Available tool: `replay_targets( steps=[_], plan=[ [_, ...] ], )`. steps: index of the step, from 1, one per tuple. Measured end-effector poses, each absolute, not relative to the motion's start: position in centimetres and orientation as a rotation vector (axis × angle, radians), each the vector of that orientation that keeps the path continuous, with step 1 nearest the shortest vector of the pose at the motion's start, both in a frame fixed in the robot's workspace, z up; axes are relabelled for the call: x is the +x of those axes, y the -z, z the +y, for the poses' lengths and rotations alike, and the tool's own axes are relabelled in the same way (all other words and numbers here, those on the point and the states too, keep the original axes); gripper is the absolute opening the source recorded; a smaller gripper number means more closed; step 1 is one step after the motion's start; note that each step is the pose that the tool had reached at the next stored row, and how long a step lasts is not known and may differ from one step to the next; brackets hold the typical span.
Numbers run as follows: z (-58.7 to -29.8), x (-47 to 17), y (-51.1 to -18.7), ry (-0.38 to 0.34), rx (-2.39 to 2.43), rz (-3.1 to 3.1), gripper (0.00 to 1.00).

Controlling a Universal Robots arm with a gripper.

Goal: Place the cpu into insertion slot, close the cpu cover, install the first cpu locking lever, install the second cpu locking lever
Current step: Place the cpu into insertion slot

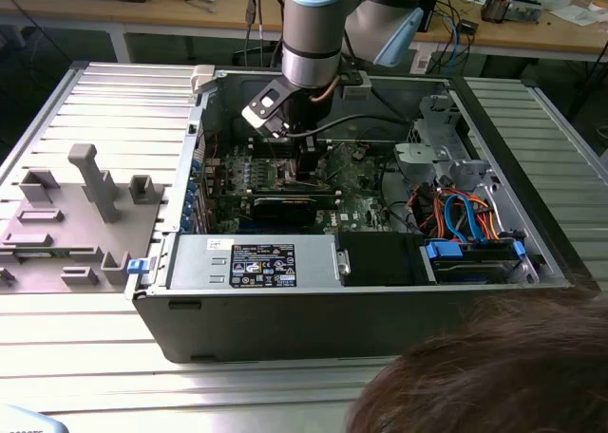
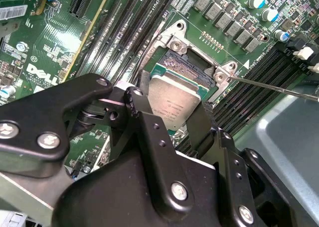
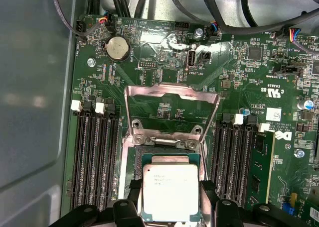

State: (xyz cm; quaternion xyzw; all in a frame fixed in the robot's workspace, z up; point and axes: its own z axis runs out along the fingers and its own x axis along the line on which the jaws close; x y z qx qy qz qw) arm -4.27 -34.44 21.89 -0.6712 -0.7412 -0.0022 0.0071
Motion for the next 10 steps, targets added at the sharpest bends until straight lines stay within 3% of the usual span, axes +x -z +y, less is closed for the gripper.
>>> replay_targets(
  steps=[10],
  plan=[
    [-34.3, -4.27, -21.64, 0.008, -2.148, -2.274, 0.54]
  ],
)
